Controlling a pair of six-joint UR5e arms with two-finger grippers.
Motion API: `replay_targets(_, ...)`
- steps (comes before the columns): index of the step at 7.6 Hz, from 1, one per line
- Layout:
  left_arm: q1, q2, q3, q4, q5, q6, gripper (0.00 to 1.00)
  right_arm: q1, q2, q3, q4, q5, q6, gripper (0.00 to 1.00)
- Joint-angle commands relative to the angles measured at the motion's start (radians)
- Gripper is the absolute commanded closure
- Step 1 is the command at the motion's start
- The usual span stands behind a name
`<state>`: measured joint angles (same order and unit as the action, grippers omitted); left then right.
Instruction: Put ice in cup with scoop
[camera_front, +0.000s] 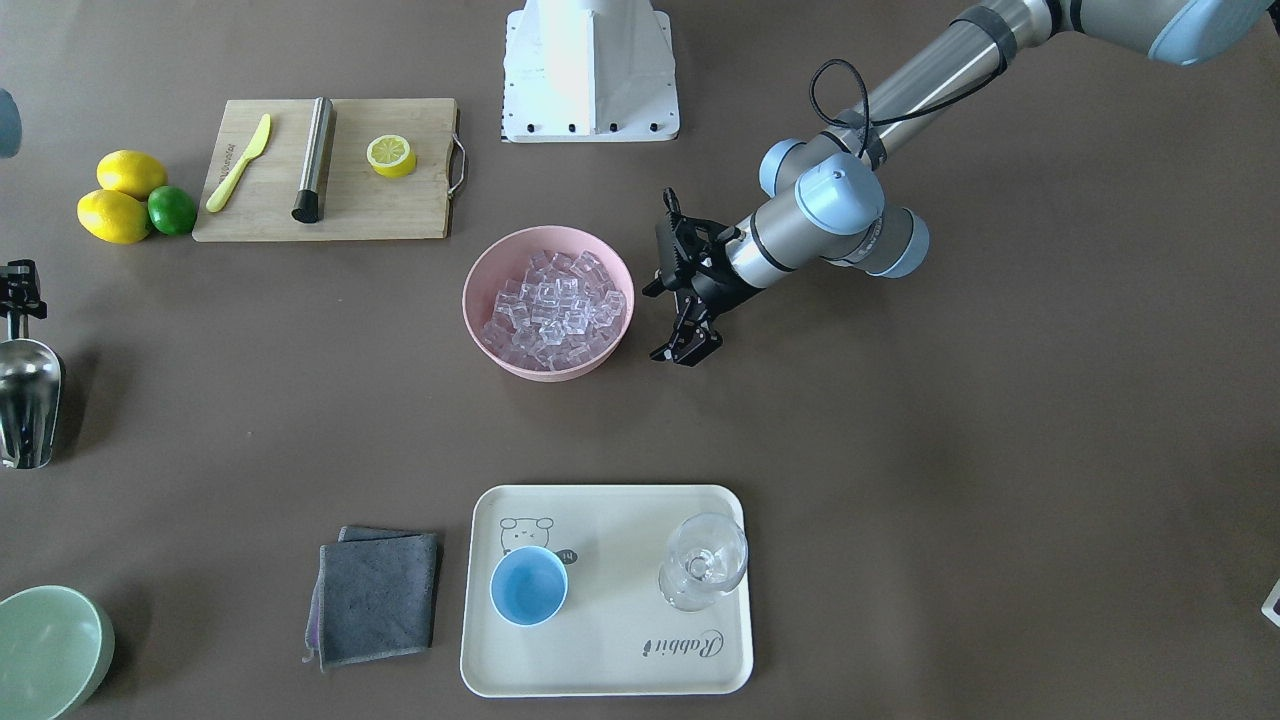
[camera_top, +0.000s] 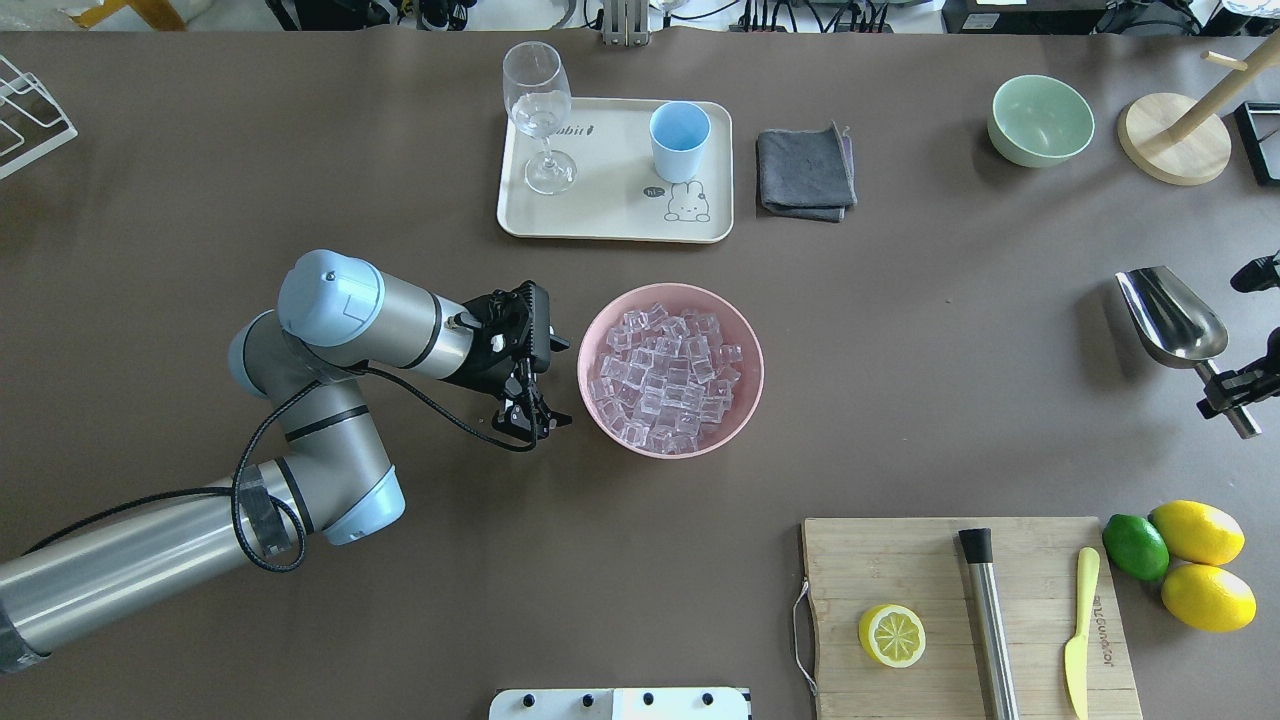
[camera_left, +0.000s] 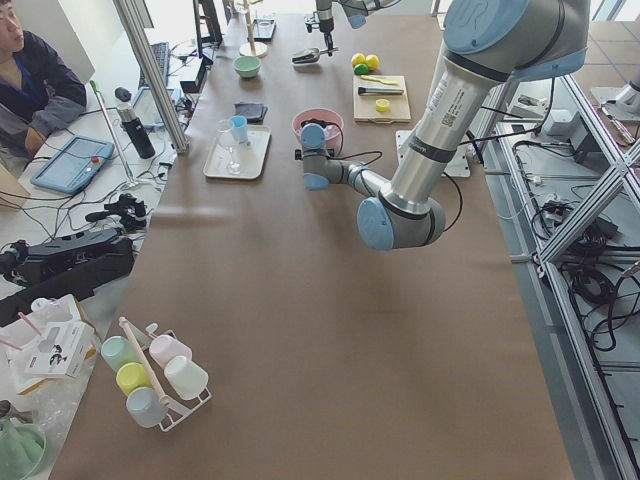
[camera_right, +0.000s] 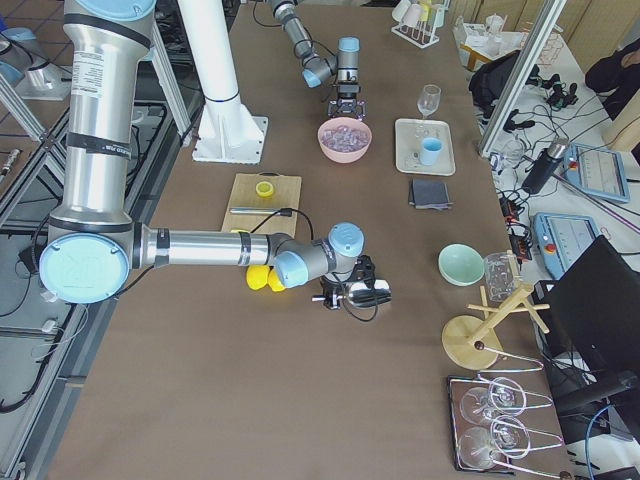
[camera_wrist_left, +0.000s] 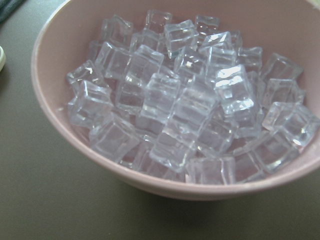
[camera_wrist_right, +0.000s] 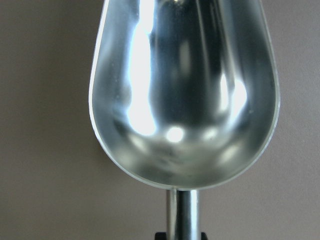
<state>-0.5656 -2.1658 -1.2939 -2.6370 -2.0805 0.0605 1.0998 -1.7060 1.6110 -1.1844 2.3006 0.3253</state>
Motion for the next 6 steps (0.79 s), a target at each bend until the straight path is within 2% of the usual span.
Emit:
replay_targets(1,0.033,-0.011,0.001,-0.008,0.051,-0.037,0.02,0.003,-0.003,0.146,-0.169,-0.029,-0.027,1.0)
replay_targets(2,0.033,-0.012,0.001,-0.008,0.051,-0.037,0.02,0.011,-0.001,0.189,-0.213,-0.053,-0.07,1.0)
replay_targets(5,0.033,-0.011,0.002,-0.001,0.053,-0.047,0.02,0.071,0.003,0.314,-0.213,-0.059,-0.071,1.0)
replay_targets(6,0.033,-0.011,0.004,-0.001,0.054,-0.048,0.02,0.09,0.011,0.326,-0.204,-0.059,-0.072,1.0)
